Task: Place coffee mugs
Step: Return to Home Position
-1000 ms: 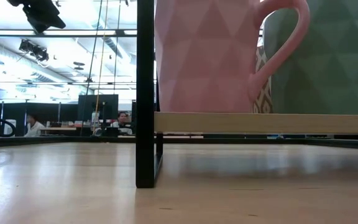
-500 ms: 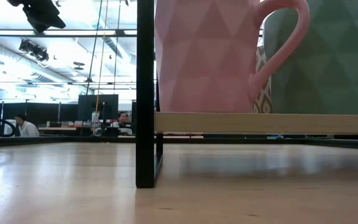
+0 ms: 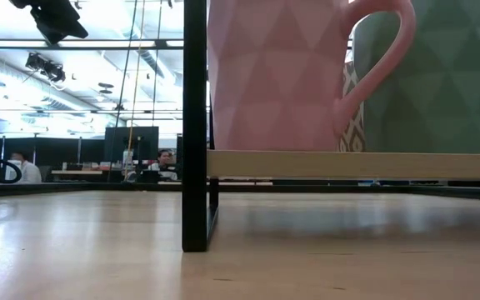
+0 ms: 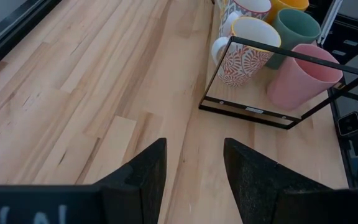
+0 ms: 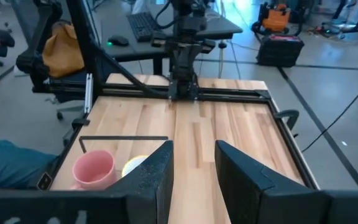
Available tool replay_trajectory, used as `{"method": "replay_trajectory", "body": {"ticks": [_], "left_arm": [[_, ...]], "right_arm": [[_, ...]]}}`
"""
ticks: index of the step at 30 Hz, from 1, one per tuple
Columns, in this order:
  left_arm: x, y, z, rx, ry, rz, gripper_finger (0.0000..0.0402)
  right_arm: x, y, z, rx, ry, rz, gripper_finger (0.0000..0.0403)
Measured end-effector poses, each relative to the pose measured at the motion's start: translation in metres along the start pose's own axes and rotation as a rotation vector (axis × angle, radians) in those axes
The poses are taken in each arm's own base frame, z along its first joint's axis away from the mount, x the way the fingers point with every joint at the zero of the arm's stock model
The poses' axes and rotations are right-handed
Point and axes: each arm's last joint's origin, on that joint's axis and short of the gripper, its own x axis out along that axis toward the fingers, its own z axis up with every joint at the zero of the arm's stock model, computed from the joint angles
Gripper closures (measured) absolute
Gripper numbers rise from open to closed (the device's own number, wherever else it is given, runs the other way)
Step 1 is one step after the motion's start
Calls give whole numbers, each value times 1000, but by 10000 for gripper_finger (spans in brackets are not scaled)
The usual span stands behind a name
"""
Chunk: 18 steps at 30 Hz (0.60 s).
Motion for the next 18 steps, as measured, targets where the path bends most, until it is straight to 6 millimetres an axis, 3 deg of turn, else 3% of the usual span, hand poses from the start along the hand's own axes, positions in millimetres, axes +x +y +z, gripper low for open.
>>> {"method": "replay_trajectory", "body": {"ticks": [5, 18], "left_arm": [[0, 0, 0, 0, 0, 0, 235], [0, 0, 0, 0, 0, 0, 235]], "right_arm": [[-12, -5, -18, 17, -33, -22, 280], [-34, -11, -98, 157, -280, -27, 280]]}}
